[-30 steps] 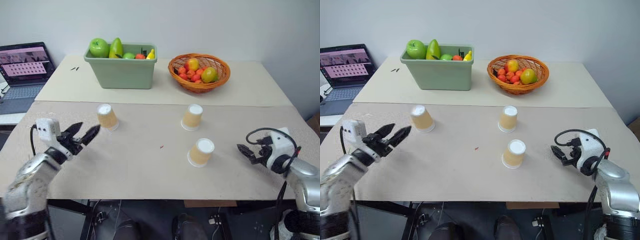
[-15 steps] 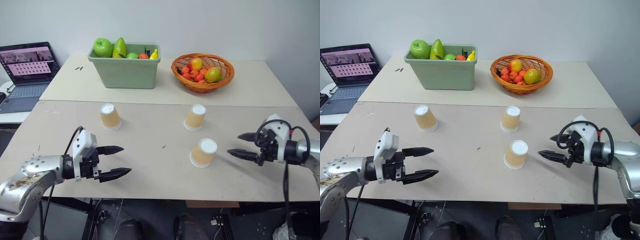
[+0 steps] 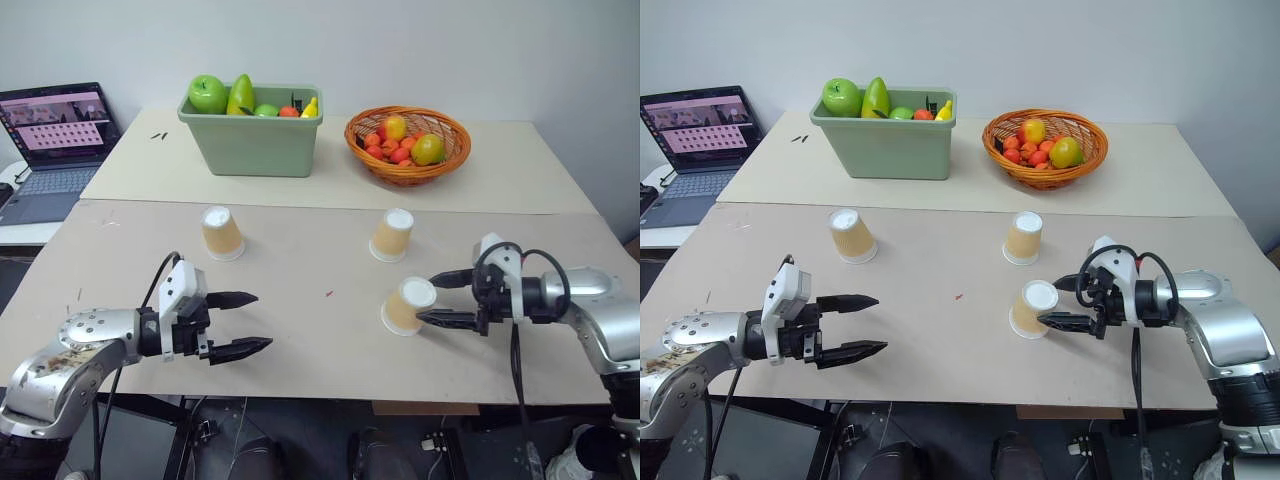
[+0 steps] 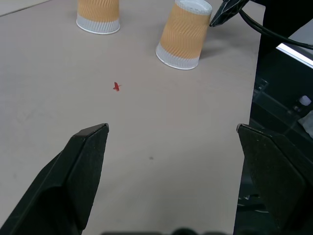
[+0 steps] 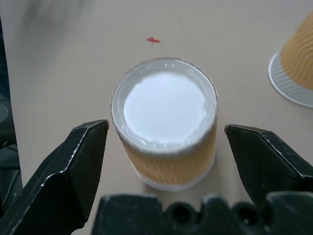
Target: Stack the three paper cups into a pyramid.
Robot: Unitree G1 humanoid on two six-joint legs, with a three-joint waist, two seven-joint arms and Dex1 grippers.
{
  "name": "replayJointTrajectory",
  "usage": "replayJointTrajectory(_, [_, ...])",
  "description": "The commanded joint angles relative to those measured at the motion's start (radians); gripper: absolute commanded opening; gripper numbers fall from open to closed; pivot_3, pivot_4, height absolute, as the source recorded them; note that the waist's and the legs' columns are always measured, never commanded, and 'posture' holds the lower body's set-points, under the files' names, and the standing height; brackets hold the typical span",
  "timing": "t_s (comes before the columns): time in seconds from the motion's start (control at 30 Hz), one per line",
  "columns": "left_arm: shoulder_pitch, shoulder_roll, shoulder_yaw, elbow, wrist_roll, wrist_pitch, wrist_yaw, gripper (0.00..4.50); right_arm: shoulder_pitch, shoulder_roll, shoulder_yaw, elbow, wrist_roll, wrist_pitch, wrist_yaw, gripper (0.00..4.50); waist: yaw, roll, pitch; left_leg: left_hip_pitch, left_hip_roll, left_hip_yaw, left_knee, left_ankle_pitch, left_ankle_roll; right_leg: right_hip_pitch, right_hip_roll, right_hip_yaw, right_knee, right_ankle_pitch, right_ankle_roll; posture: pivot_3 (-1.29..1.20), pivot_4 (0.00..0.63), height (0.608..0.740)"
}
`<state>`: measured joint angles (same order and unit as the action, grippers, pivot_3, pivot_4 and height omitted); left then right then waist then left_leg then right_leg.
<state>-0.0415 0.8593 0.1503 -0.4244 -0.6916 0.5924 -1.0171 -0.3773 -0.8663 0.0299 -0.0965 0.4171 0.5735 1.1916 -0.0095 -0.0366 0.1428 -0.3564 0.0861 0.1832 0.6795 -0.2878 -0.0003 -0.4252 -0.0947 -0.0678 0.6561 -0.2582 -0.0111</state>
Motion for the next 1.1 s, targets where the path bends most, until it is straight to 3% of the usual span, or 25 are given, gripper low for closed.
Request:
replayJointTrajectory(0.03, [-0.002, 0.008, 0.032, -0.017, 0.001, -0.011, 0.001, 4.50, -0.024, 0.011, -0.003, -0.030, 0.001, -0.027, -0.004, 4.47, 0.001, 0.000, 0.000, 0.000, 0.000, 0.000, 0.000, 0.000, 0.000, 0.000, 0.000, 0.000, 0.000, 0.000, 0.000, 0.00, 0.150, 0.727])
replayJointTrajectory(0.37, [0.045, -0.007, 0.039, -0.006, 0.024, -0.047, 0.003, 4.50, -0.059, 0.039, 0.007, 0.001, -0.025, -0.039, -0.019, 4.47, 0.001, 0.000, 0.000, 0.000, 0.000, 0.000, 0.000, 0.000, 0.000, 0.000, 0.000, 0.000, 0.000, 0.000, 0.000, 0.00, 0.150, 0.727])
replayJointTrajectory(0.57, [0.051, -0.010, 0.044, -0.008, 0.030, -0.052, 0.008, 4.50, -0.058, 0.047, 0.017, 0.012, -0.045, -0.054, -0.028, 2.80, 0.000, 0.000, 0.000, 0.000, 0.000, 0.000, 0.000, 0.000, 0.000, 0.000, 0.000, 0.000, 0.000, 0.000, 0.000, 0.00, 0.150, 0.727])
replayJointTrajectory(0.73, [0.020, -0.007, 0.040, -0.002, 0.027, -0.036, 0.018, 4.50, -0.094, 0.066, 0.007, -0.001, -0.034, -0.047, -0.041, 2.76, -0.001, 0.000, 0.000, 0.000, 0.000, 0.000, 0.000, 0.000, 0.000, 0.000, 0.000, 0.000, 0.000, 0.000, 0.000, 0.00, 0.150, 0.727])
replayJointTrajectory(0.87, [-0.009, -0.009, 0.024, 0.003, 0.028, -0.023, 0.025, 4.50, -0.232, 0.105, 0.036, -0.019, -0.004, -0.007, -0.030, 2.76, -0.006, 0.001, 0.001, 0.000, 0.000, 0.000, 0.000, 0.000, 0.000, -0.001, 0.000, 0.000, 0.001, 0.000, 0.000, 0.00, 0.150, 0.727])
replayJointTrajectory(1.1, [-0.053, -0.022, -0.017, -0.006, 0.029, 0.000, 0.035, 4.50, -0.450, 0.277, 0.228, 0.092, -0.077, -0.036, 0.031, 2.76, -0.005, 0.001, 0.001, -0.001, 0.000, 0.001, 0.000, 0.000, 0.000, -0.002, 0.001, 0.000, 0.001, 0.000, 0.000, 0.00, 0.150, 0.727])
